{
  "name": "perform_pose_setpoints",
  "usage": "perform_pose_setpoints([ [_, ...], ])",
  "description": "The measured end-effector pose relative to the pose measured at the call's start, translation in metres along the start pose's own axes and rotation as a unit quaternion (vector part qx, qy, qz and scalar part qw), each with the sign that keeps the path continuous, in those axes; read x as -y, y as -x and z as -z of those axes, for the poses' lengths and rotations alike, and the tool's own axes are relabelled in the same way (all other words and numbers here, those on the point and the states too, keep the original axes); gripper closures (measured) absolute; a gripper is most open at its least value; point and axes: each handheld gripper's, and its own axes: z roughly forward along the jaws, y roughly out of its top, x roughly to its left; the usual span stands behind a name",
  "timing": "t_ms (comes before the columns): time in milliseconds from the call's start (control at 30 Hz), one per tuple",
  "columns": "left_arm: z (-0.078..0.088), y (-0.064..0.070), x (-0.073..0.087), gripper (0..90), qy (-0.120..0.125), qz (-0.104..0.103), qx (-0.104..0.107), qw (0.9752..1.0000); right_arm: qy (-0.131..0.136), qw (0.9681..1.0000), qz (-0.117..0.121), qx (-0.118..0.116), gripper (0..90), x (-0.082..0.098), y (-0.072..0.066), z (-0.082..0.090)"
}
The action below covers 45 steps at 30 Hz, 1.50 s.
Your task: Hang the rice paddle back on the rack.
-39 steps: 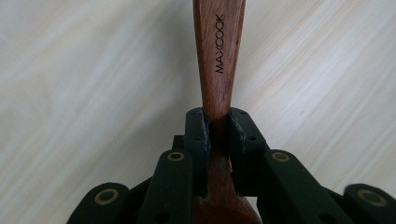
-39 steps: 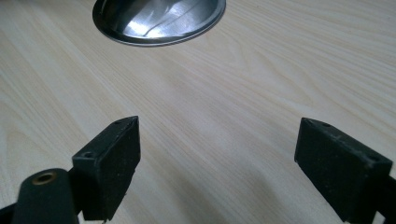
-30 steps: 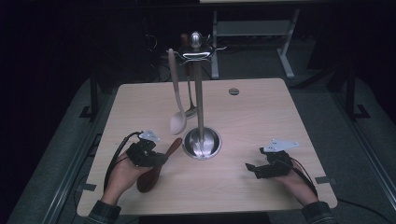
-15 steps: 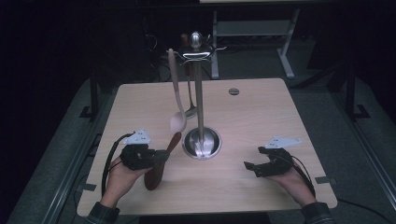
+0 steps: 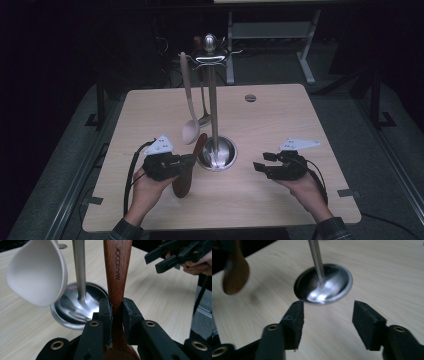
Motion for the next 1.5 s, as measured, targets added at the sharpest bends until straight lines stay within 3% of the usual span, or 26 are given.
perform_pose_setpoints([
  [233, -0.02, 0.011, -0.008, 78.6, 0.008, -0.001, -0.007, 0.9999, 0.036, 0.998, 0.0, -0.053, 50.6, -0.03, -0.019, -0.005],
  [567, -0.037, 0.024, -0.018, 78.6, 0.011, -0.005, -0.015, 0.9998, 0.063, 0.9938, 0.01, -0.091, 51.7, -0.055, -0.039, -0.019],
  [967, -0.047, 0.037, -0.02, 78.6, 0.007, -0.026, -0.01, 0.9996, 0.068, 0.9921, 0.008, -0.105, 58.3, -0.065, -0.051, -0.037],
  [1267, -0.048, 0.038, -0.019, 78.5, 0.006, -0.027, -0.011, 0.9996, 0.07, 0.9919, 0.002, -0.106, 68.7, -0.064, -0.053, -0.044],
  [1367, -0.05, 0.037, -0.019, 78.3, 0.004, -0.028, -0.01, 0.9995, 0.077, 0.9902, -0.008, -0.116, 73.3, -0.064, -0.052, -0.045],
  [1500, -0.05, 0.035, -0.018, 77.7, 0.003, -0.032, -0.009, 0.9994, 0.077, 0.9895, -0.003, -0.122, 75.5, -0.065, -0.053, -0.046],
])
